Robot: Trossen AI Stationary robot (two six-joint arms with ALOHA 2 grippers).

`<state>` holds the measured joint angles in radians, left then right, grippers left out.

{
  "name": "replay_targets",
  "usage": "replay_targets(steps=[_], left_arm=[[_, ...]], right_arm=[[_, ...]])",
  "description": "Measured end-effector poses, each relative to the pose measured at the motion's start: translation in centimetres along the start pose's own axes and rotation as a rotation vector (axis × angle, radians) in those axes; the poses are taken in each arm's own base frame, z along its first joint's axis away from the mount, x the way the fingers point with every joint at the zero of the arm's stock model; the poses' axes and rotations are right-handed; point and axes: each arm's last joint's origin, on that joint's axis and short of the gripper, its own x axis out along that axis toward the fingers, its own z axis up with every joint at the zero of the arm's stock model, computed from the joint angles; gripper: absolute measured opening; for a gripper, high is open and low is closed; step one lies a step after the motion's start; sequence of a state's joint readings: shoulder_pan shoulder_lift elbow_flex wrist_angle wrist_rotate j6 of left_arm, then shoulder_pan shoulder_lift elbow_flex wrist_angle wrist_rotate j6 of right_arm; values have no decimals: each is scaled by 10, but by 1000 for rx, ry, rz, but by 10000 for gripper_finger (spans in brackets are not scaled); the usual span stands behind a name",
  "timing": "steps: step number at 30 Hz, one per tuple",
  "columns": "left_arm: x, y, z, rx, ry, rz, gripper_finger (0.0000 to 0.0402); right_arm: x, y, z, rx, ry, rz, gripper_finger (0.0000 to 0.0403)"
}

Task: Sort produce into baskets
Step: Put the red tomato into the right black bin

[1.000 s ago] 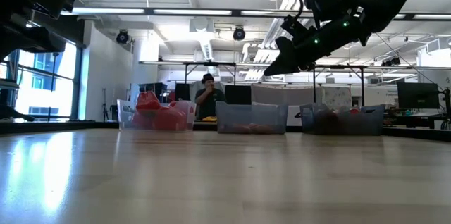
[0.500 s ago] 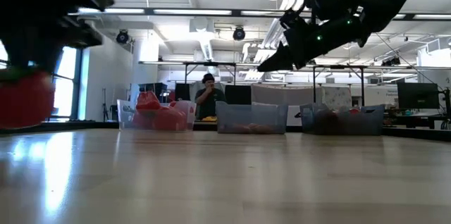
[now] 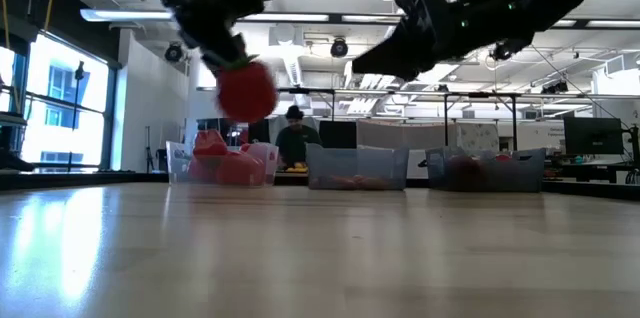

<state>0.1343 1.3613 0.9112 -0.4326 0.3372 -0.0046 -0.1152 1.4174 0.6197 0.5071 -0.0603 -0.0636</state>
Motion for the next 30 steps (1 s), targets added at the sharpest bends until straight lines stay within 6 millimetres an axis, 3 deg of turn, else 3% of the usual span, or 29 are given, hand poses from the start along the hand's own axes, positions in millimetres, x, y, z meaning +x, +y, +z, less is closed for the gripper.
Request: replay_targets(steps=[5, 10, 13, 17, 25, 30], left_arm=[[-12, 24, 17, -101, -194, -86, 73], [-18, 33, 24, -134, -277, -91, 73], [-20, 35, 26, -144, -297, -89, 73], [-21, 35, 29, -134, -326, -96, 73], [-22, 37, 29, -127, -334, -117, 73], [-23, 36, 32, -100, -367, -129, 73]], right_arm=[[5, 20, 21, -8, -25, 8, 172], [8, 31, 45, 13, -10, -19, 264], [12, 36, 58, 31, 0, -8, 298], [23, 37, 72, 37, 40, -4, 317], [45, 39, 90, -35, 163, 61, 319], [50, 35, 91, -41, 189, 55, 319]])
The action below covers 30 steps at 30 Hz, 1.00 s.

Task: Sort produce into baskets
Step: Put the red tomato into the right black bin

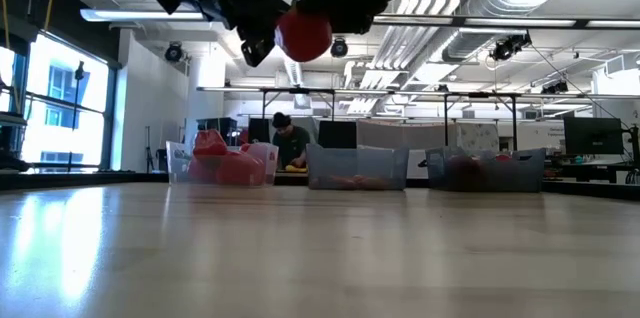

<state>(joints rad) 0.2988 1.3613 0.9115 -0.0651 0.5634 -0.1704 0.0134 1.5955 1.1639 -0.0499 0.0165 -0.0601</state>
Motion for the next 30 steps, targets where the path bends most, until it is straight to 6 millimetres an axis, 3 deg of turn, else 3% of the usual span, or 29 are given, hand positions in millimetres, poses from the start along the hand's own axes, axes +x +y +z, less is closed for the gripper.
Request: replay_targets(steps=[9, 18, 30], left_arm=[[-1, 3, 3, 15, -25, -21, 73], [-3, 7, 6, 53, -56, 11, 77], [-11, 17, 16, 298, -132, 175, 186]], right_arm=[[0, -3, -1, 7, 12, -3, 314], [0, -9, -2, 15, 27, -17, 244], [-10, -29, -5, 110, 68, -59, 232]])
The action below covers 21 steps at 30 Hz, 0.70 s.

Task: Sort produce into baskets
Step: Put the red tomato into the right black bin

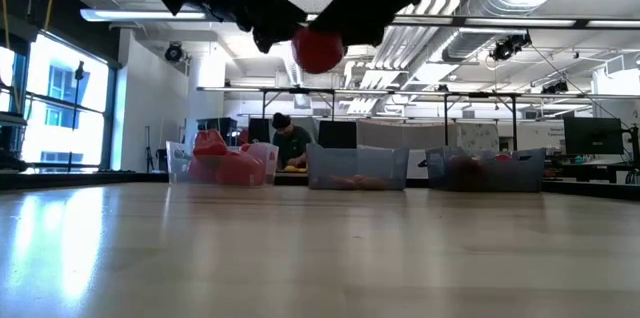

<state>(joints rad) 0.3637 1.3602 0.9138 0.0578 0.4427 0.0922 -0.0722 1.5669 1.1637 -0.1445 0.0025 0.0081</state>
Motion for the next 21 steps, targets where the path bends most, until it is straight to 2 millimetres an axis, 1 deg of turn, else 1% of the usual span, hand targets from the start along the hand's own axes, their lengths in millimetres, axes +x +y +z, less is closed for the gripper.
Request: replay_targets(steps=[3, 6, 10, 12, 15, 21], left_arm=[[-1, 8, 0, 37, -16, 37, 198], [1, 16, -2, 51, -20, 55, 199], [7, 25, -7, 47, -23, 71, 196], [12, 29, -9, 54, -43, 77, 195], [21, 35, -13, 49, -65, 78, 195], [42, 46, -24, 30, -118, 82, 195]], right_arm=[[-7, -10, -2, 42, 37, -49, 232], [-22, -22, -1, 90, 64, -152, 232], [-43, -43, -7, 199, 134, -317, 232], [-56, -54, -9, 240, 165, -396, 232], [-71, -72, -19, 299, 249, -513, 232], [-94, -107, -36, 428, 365, -741, 232]])
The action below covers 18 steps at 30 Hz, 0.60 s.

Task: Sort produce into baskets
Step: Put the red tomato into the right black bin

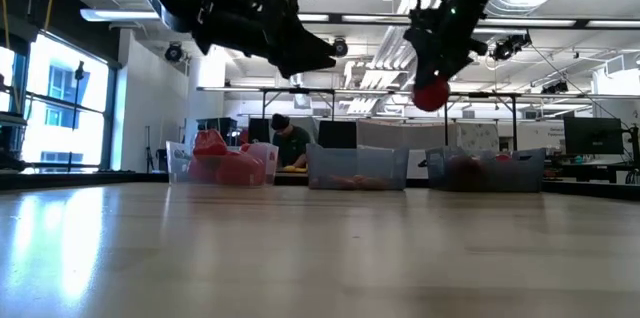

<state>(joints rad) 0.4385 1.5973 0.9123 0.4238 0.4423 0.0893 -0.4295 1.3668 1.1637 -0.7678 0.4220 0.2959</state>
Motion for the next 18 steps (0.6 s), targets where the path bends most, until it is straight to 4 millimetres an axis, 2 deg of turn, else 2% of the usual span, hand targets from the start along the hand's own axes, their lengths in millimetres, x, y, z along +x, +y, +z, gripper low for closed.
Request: replay_targets(steps=[4, 9, 18], left_arm=[[12, 5, -10, -31, -24, 1, 195], [21, 8, -20, -48, -37, 5, 195], [21, 8, -18, -34, -58, 11, 195]], right_arm=[[13, -20, -4, 65, 29, -116, 232], [39, -39, -29, 147, 124, -219, 232], [60, -59, -62, 214, 213, -401, 232]])
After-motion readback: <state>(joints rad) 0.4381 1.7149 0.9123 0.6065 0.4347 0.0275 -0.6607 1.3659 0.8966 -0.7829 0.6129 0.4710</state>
